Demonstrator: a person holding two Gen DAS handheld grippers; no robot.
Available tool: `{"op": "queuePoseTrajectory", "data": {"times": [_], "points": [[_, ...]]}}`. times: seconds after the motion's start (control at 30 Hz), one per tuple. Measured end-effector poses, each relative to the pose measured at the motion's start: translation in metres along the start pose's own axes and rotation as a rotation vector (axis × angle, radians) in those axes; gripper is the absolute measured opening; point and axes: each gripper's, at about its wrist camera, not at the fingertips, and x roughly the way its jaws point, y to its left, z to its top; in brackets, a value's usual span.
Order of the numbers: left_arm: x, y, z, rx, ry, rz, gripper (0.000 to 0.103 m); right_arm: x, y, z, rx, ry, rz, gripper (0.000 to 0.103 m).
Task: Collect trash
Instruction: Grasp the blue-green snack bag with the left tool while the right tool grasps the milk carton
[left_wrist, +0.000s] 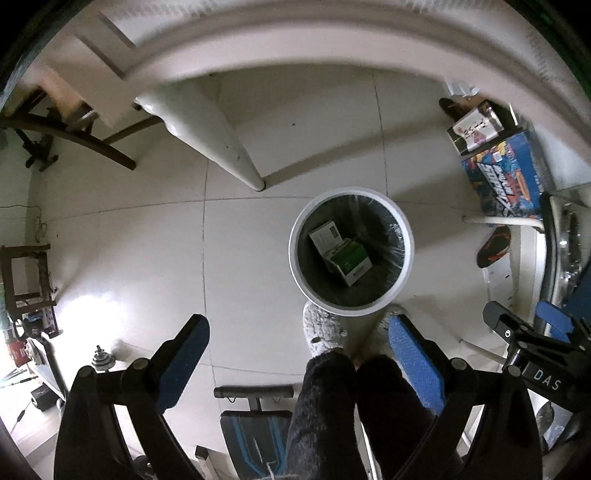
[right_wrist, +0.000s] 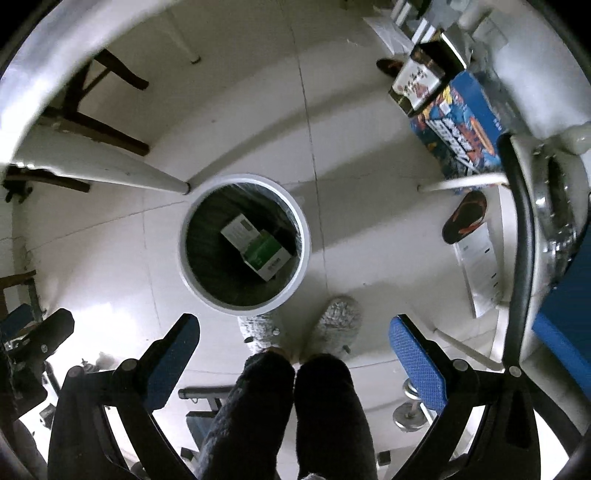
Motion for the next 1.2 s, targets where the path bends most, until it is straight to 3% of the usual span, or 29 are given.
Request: {"op": "queuePoseTrajectory", "data": {"times": [0.33,0.57,0.8,0.93,1.1,1.2], "points": [[-0.118,0.006,-0.009,-0.005,-0.061,-0.028,0.099,-0.132,0.013,-0.009,0.002,-0.042,0.057,0.103],[-0.195,-0.015,0.021,0.023,-0.164,-0.055,0.099,-0.228,-0.016,0.005,0.155,-0.097,0.133,0.103],[-0.24,-0.096,0.092,0.087,-0.251,-0.129,0.099,-0.31,-0.112,0.054,0.372,-0.226,0.123,0.103],[-0.232,-0.15,0.144,0.09,-0.228,-0.173,0.098,-0.335,-0.181,0.087,0.46,-0.266,0.095,0.103],[-0.209,-0.206,0.207,0.107,-0.173,-0.17,0.098,-0.346,-0.268,0.153,0.523,-0.275,0.09,0.103],[-0.191,-0.231,0.24,0.115,-0.142,-0.163,0.082,-0.341,-0.305,0.199,0.541,-0.253,0.105,0.103]]}}
